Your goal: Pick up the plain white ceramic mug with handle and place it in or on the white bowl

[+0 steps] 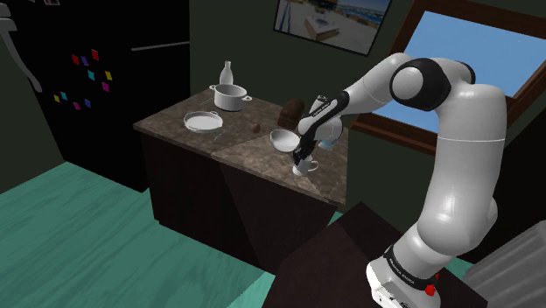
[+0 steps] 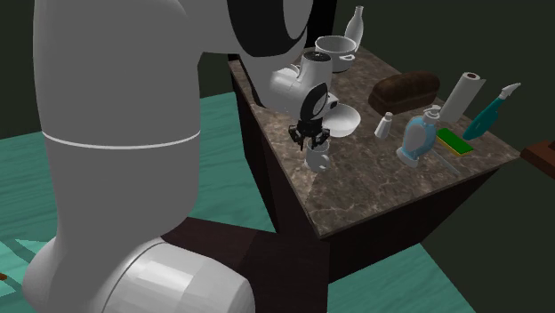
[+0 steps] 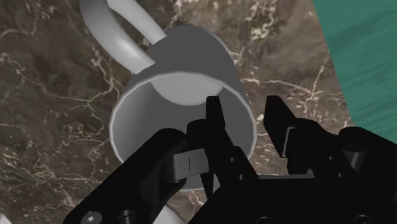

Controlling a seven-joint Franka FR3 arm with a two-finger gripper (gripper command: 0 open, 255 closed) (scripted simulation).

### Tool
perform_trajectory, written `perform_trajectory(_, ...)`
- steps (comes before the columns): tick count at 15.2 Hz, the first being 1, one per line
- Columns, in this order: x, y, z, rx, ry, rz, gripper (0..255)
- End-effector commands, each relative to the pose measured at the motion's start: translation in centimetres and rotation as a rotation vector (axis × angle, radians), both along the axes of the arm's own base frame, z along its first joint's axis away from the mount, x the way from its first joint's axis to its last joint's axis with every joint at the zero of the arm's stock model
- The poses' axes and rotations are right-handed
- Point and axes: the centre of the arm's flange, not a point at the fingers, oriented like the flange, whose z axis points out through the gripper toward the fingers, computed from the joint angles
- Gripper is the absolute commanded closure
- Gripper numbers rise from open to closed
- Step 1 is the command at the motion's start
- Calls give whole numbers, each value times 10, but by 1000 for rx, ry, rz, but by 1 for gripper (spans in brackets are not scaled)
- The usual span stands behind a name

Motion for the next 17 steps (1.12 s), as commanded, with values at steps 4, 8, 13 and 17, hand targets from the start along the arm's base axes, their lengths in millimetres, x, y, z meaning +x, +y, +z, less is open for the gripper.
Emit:
perform_trajectory(4,0,0,0,0,0,0,255)
perform_trajectory(8,0,0,0,0,0,0,255)
perform_trajectory(13,0,0,26,0,0,0,255)
perform_trajectory(17,0,0,47,0,0,0,255)
